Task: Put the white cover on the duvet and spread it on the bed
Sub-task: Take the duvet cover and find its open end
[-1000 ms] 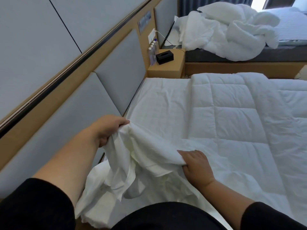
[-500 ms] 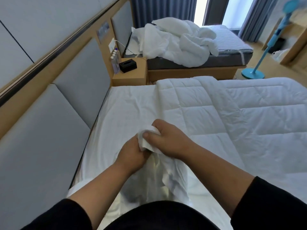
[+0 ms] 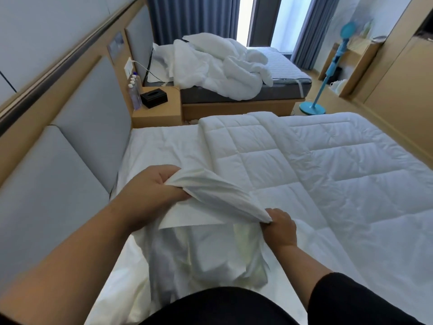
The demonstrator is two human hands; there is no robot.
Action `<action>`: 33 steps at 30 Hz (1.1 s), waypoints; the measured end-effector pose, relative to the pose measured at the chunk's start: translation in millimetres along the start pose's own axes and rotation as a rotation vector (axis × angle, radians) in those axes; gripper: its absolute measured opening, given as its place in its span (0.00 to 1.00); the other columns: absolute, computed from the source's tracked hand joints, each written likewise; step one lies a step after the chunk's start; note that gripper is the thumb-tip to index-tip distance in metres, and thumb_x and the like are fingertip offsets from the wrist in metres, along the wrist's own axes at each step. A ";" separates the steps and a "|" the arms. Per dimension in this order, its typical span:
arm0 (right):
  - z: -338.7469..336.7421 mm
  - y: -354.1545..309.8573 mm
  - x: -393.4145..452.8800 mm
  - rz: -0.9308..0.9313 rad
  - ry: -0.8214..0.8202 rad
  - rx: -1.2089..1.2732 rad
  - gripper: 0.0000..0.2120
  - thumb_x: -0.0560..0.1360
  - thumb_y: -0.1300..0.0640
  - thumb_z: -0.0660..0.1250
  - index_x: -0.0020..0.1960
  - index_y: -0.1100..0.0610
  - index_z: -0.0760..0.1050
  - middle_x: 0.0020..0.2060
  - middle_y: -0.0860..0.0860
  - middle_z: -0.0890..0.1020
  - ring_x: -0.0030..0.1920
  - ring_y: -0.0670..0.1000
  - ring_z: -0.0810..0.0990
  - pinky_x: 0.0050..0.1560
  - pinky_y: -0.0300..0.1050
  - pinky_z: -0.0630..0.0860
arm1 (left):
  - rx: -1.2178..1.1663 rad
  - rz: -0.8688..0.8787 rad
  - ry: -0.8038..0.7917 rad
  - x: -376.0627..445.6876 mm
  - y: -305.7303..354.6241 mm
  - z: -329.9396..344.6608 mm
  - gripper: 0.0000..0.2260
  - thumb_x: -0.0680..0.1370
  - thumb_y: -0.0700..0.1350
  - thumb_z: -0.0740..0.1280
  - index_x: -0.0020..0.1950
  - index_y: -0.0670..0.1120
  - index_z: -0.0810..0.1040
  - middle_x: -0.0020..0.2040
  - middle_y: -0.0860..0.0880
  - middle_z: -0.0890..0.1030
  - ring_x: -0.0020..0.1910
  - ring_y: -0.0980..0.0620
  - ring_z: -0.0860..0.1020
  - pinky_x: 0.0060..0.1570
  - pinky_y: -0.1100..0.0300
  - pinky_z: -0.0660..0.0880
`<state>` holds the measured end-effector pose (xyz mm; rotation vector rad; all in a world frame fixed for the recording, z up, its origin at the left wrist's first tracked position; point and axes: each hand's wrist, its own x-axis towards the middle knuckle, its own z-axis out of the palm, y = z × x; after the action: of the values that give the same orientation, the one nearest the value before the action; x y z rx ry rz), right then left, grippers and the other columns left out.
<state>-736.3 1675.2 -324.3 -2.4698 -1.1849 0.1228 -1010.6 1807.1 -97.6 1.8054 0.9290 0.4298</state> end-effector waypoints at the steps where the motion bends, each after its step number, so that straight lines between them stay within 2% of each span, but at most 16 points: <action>1: 4.7 8.9 -6.0 0.066 -0.043 0.017 0.09 0.73 0.58 0.59 0.35 0.55 0.72 0.33 0.54 0.77 0.35 0.61 0.77 0.32 0.47 0.68 | 0.160 0.011 -0.008 5.0 -4.8 -9.4 0.09 0.69 0.55 0.74 0.39 0.51 0.83 0.38 0.52 0.83 0.41 0.51 0.81 0.42 0.57 0.76; 4: 0.5 19.9 -11.4 0.295 -0.086 0.315 0.10 0.78 0.59 0.60 0.38 0.53 0.73 0.37 0.51 0.78 0.45 0.60 0.79 0.41 0.48 0.69 | 0.699 -0.044 -0.032 31.2 -46.9 -31.1 0.12 0.76 0.57 0.70 0.39 0.50 0.76 0.38 0.54 0.79 0.41 0.53 0.76 0.37 0.60 0.67; 6: -24.3 12.3 -1.0 0.321 -0.011 0.435 0.09 0.73 0.54 0.59 0.40 0.56 0.76 0.38 0.52 0.78 0.47 0.60 0.80 0.43 0.46 0.66 | 0.831 -0.121 -0.027 43.0 -87.6 -40.8 0.10 0.79 0.55 0.65 0.41 0.52 0.72 0.43 0.54 0.77 0.45 0.50 0.75 0.40 0.57 0.68; 8: -66.0 -2.7 19.9 0.249 0.115 0.481 0.13 0.68 0.53 0.58 0.43 0.56 0.79 0.40 0.52 0.80 0.48 0.57 0.80 0.45 0.44 0.67 | 0.900 -0.099 0.034 46.0 -115.1 -41.8 0.07 0.80 0.48 0.59 0.41 0.52 0.71 0.42 0.53 0.77 0.45 0.47 0.77 0.40 0.54 0.70; 11: -143.8 -31.2 44.8 0.022 0.093 0.475 0.13 0.73 0.57 0.62 0.52 0.54 0.82 0.46 0.49 0.82 0.48 0.51 0.79 0.46 0.41 0.70 | 0.776 0.056 0.271 48.3 -116.4 -41.8 0.09 0.77 0.37 0.61 0.40 0.47 0.76 0.38 0.51 0.76 0.39 0.44 0.76 0.32 0.54 0.66; 13: -188.8 -38.7 49.6 -0.140 -0.143 0.384 0.11 0.80 0.61 0.63 0.54 0.50 0.82 0.46 0.44 0.83 0.47 0.46 0.80 0.45 0.36 0.72 | 0.615 0.127 0.402 52.4 -105.1 -48.9 0.11 0.75 0.33 0.63 0.40 0.46 0.81 0.35 0.47 0.79 0.36 0.41 0.77 0.31 0.55 0.67; 16: -215.4 -29.7 47.4 -0.114 -0.608 0.259 0.08 0.79 0.58 0.67 0.51 0.50 0.84 0.45 0.47 0.85 0.46 0.47 0.83 0.47 0.40 0.79 | 0.262 0.069 0.541 49.4 -77.5 -58.9 0.11 0.77 0.43 0.64 0.50 0.54 0.84 0.44 0.51 0.83 0.45 0.47 0.79 0.43 0.54 0.73; 17: -210.6 -21.6 48.2 -0.097 -0.644 0.186 0.08 0.79 0.57 0.67 0.49 0.50 0.85 0.44 0.48 0.85 0.46 0.48 0.83 0.48 0.42 0.79 | 0.171 0.055 0.579 46.7 -65.7 -58.5 0.10 0.77 0.44 0.63 0.49 0.55 0.83 0.45 0.53 0.82 0.47 0.49 0.78 0.46 0.54 0.72; 19: -190.7 -4.8 55.0 -0.086 -0.444 -0.008 0.10 0.77 0.60 0.65 0.43 0.50 0.83 0.41 0.48 0.85 0.46 0.52 0.82 0.45 0.44 0.76 | 0.101 0.079 0.626 41.7 -42.5 -53.0 0.10 0.76 0.42 0.63 0.44 0.55 0.81 0.43 0.57 0.80 0.44 0.52 0.77 0.43 0.55 0.71; 20: -177.6 2.4 58.3 -0.067 -0.277 -0.074 0.11 0.75 0.62 0.64 0.42 0.48 0.81 0.41 0.48 0.84 0.46 0.53 0.81 0.42 0.47 0.75 | 0.087 0.104 0.628 39.6 -30.7 -49.1 0.09 0.75 0.43 0.62 0.42 0.55 0.80 0.42 0.58 0.80 0.42 0.55 0.76 0.41 0.56 0.71; 22: -153.6 9.0 54.0 -0.018 -0.025 -0.042 0.11 0.73 0.62 0.61 0.47 0.50 0.79 0.43 0.50 0.82 0.44 0.56 0.78 0.41 0.48 0.71 | 0.087 0.155 0.593 38.1 -13.8 -40.0 0.08 0.76 0.41 0.64 0.42 0.52 0.80 0.39 0.56 0.80 0.38 0.56 0.75 0.37 0.57 0.70; 24: -126.1 15.3 45.2 0.137 0.059 0.217 0.16 0.71 0.56 0.56 0.53 0.53 0.79 0.45 0.51 0.81 0.45 0.55 0.76 0.44 0.49 0.71 | 0.182 0.137 0.553 42.2 -9.4 -36.6 0.08 0.78 0.39 0.64 0.42 0.48 0.79 0.36 0.50 0.78 0.36 0.53 0.72 0.35 0.57 0.67; 27: -98.6 13.7 30.9 0.557 -0.028 0.899 0.21 0.75 0.46 0.59 0.59 0.57 0.80 0.52 0.55 0.83 0.50 0.57 0.80 0.55 0.57 0.77 | 0.556 -0.025 0.374 53.5 -20.1 -46.3 0.11 0.80 0.45 0.64 0.39 0.43 0.77 0.38 0.44 0.77 0.37 0.47 0.73 0.34 0.55 0.64; 29: -101.0 3.5 26.9 0.644 -0.161 1.197 0.14 0.81 0.48 0.63 0.57 0.55 0.81 0.51 0.56 0.85 0.50 0.57 0.83 0.56 0.57 0.78 | 0.756 -0.175 0.243 59.3 -35.8 -55.0 0.18 0.80 0.55 0.63 0.39 0.43 0.77 0.39 0.44 0.79 0.39 0.46 0.75 0.35 0.55 0.65; 31: -126.1 -18.5 24.5 0.521 -0.335 1.281 0.14 0.82 0.54 0.62 0.47 0.56 0.86 0.47 0.56 0.86 0.47 0.56 0.85 0.51 0.52 0.79 | 0.794 -0.286 0.197 60.0 -53.7 -61.0 0.23 0.80 0.62 0.59 0.39 0.45 0.77 0.41 0.44 0.80 0.41 0.44 0.76 0.39 0.54 0.68; 33: -158.0 -46.6 20.9 0.230 -0.493 1.166 0.18 0.80 0.61 0.61 0.36 0.57 0.85 0.39 0.53 0.84 0.40 0.52 0.83 0.43 0.47 0.75 | 0.892 -0.324 0.172 58.3 -64.7 -60.7 0.22 0.81 0.62 0.54 0.43 0.48 0.77 0.48 0.43 0.81 0.45 0.43 0.76 0.44 0.53 0.71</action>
<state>-718.2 1667.9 -159.4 -1.5091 -0.6327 1.1655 -1039.0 1901.2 -137.6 2.3510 1.6806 -0.0713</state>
